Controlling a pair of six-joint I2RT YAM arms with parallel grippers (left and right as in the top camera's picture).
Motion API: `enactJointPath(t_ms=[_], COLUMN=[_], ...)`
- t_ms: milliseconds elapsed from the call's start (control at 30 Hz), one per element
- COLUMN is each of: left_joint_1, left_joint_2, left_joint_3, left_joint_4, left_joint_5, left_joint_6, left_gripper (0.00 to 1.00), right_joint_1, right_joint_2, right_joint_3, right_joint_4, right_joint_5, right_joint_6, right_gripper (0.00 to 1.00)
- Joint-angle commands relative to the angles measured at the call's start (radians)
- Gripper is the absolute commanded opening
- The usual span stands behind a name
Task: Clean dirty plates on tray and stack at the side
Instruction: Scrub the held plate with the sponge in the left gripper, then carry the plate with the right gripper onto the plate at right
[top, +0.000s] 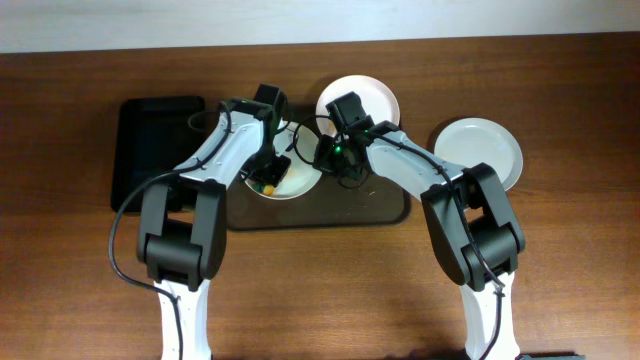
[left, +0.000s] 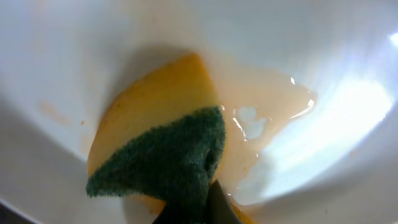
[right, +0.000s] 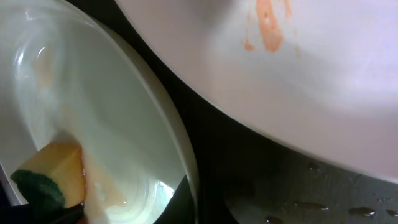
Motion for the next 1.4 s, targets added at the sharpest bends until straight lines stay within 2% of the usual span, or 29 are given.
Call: enactJointPath(t_ms=[0, 133, 167, 200, 233, 300, 367, 400, 433, 500, 567, 633, 733, 767, 867, 933, 967, 1000, 1033, 1100, 1167, 1367], left_joint_1=[-0.005, 0.033, 0.05, 0.066, 0.079, 0.098, 0.099, 0.096, 0.096, 0.096, 0.097, 0.097, 0.102, 0.119, 0.184, 0.24, 0.257, 0.285, 0.299, 0.305, 0.305, 0.305], left_joint_2=[0.116, 0.116, 0.116, 0.116, 0.116, 0.116, 0.116, 0.116, 0.116, 0.116, 0.116, 0.116, 0.116, 0.116, 0.116, 0.116, 0.116, 0.116, 0.116, 0.116, 0.117, 0.117], left_joint_3=[-0.067, -0.067, -0.067, -0.067, -0.067, -0.067, -0.067, -0.066, -0.065, -0.055, 0.019, 0.154, 0.365, 0.488, 0.755, 0.869, 0.884, 0.886, 0.884, 0.884, 0.882, 0.845], left_joint_4=[0.061, 0.298, 0.311, 0.3, 0.268, 0.188, 0.091, 0.044, 0.001, -0.063, -0.152, -0.224, -0.306, -0.362, -0.493, -0.546, -0.552, -0.559, -0.563, -0.563, -0.564, -0.55], left_joint_5=[0.219, 0.186, 0.089, -0.068, -0.163, -0.259, -0.285, -0.201, -0.056, 0.09, 0.221, 0.398, 0.495, 0.529, 0.529, 0.493, 0.463, 0.375, 0.357, 0.269, 0.164, 0.151], left_joint_6=[0.126, -0.132, -0.246, -0.395, -0.477, -0.541, -0.525, -0.411, -0.286, -0.171, -0.138, -0.048, -0.047, -0.079, -0.079, -0.08, -0.09, -0.165, -0.174, -0.201, -0.243, -0.249], left_gripper=[0.01, 0.01, 0.0, 0.01, 0.01, 0.01, 0.01, 0.01, 0.0, 0.01, 0.01, 0.0, 0.0, 0.0, 0.01, 0.0, 0.01, 0.0, 0.01, 0.0, 0.01, 0.0], right_joint_1=[0.011, 0.011, 0.011, 0.011, 0.011, 0.011, 0.011, 0.011, 0.011, 0.011, 0.01, 0.002, -0.007, -0.009, -0.004, 0.023, 0.039, 0.1, 0.159, 0.28, 0.379, 0.543], right_joint_2=[0.015, 0.015, 0.015, 0.015, 0.015, 0.015, 0.015, 0.015, 0.015, 0.015, 0.015, 0.015, 0.002, -0.026, -0.143, -0.252, -0.29, -0.367, -0.405, -0.424, -0.412, -0.41], right_joint_3=[-0.007, -0.007, -0.007, -0.007, -0.007, -0.007, -0.007, -0.007, -0.007, -0.007, -0.007, -0.007, -0.007, -0.007, -0.006, -0.007, -0.007, -0.007, -0.007, -0.007, -0.007, -0.007], right_joint_4=[-0.007, -0.01, -0.01, -0.01, -0.01, -0.01, -0.01, -0.01, -0.01, -0.01, -0.018, -0.026, -0.06, -0.069, -0.172, -0.257, -0.278, -0.327, -0.348, -0.37, -0.37, -0.335], right_joint_5=[0.005, 0.002, 0.002, 0.002, 0.002, 0.002, 0.002, -0.002, -0.018, -0.038, -0.057, -0.086, -0.1, -0.091, 0.069, 0.249, 0.32, 0.548, 0.72, 1.055, 1.307, 1.762], right_joint_6=[-0.005, -0.008, -0.008, -0.011, -0.013, -0.013, -0.016, -0.034, -0.035, -0.061, -0.071, -0.084, -0.122, -0.148, -0.201, -0.242, -0.245, -0.245, -0.245, -0.244, -0.244, -0.241], right_gripper=[0.04, 0.04, 0.04, 0.04, 0.04, 0.04, 0.04, 0.04, 0.04, 0.04, 0.04, 0.04, 0.04, 0.04, 0.04, 0.04, 0.04, 0.04, 0.04, 0.04, 0.04, 0.04])
